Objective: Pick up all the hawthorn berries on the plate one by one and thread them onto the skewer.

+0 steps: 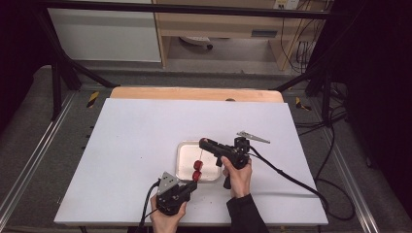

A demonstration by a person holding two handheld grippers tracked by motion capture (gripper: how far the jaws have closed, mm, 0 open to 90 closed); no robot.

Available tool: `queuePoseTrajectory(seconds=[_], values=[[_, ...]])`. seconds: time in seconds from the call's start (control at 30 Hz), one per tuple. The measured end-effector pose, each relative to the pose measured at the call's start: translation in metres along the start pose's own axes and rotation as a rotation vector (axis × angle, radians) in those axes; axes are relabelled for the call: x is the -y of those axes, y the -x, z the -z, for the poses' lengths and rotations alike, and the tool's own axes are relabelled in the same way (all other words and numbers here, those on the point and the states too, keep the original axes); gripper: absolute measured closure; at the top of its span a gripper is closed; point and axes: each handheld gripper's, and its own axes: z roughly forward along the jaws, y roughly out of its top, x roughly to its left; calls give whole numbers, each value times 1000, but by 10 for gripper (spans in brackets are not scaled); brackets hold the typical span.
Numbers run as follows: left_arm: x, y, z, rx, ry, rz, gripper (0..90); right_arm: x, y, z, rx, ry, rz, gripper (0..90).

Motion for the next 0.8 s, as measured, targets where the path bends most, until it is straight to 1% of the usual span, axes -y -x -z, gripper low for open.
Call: queuePoseTrajectory(seconds=[0.2, 0.27, 0.37, 0.43, 0.5, 0.67, 0.73, 0.8], values=[[0, 1, 0, 2, -1, -8, 883, 0, 1, 0, 8, 4, 22, 622], [0, 0, 0, 4, 1, -2, 883, 0, 1, 0, 8, 4, 29, 622], [0, 1, 0, 3, 1, -7, 883, 1, 1, 0, 7, 4, 31, 623], [0, 1, -1, 5, -2, -1, 883, 1, 1, 0, 9, 3, 33, 622], [1, 1, -1, 2, 0, -9, 883, 1, 1, 0, 10, 3, 33, 622], [1, 1, 0, 4, 3, -12, 883, 1, 1, -1, 16, 1, 34, 622], [1, 1, 0, 6, 2, -10, 883, 1, 1, -1, 16, 0, 31, 622], [1, 1, -1, 7, -2, -6, 883, 1, 2, -1, 17, -2, 38, 623]])
